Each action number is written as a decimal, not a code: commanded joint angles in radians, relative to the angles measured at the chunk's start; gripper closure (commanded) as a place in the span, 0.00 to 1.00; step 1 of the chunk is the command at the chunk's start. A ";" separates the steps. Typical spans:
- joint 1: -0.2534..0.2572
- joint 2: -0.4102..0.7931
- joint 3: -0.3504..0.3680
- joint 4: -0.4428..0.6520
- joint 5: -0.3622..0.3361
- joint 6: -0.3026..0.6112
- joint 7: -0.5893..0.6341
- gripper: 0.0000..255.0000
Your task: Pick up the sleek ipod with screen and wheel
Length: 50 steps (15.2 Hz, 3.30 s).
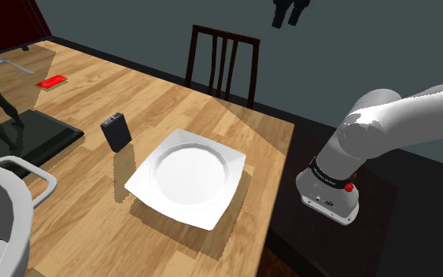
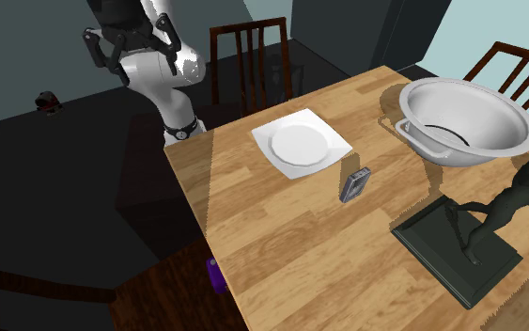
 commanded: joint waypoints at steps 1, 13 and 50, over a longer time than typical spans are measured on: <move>0.000 0.000 0.000 0.000 0.000 0.000 0.000 0.00; 0.056 0.227 0.250 0.025 0.098 0.219 0.224 0.00; 0.257 1.213 0.577 0.619 -0.332 0.488 0.843 1.00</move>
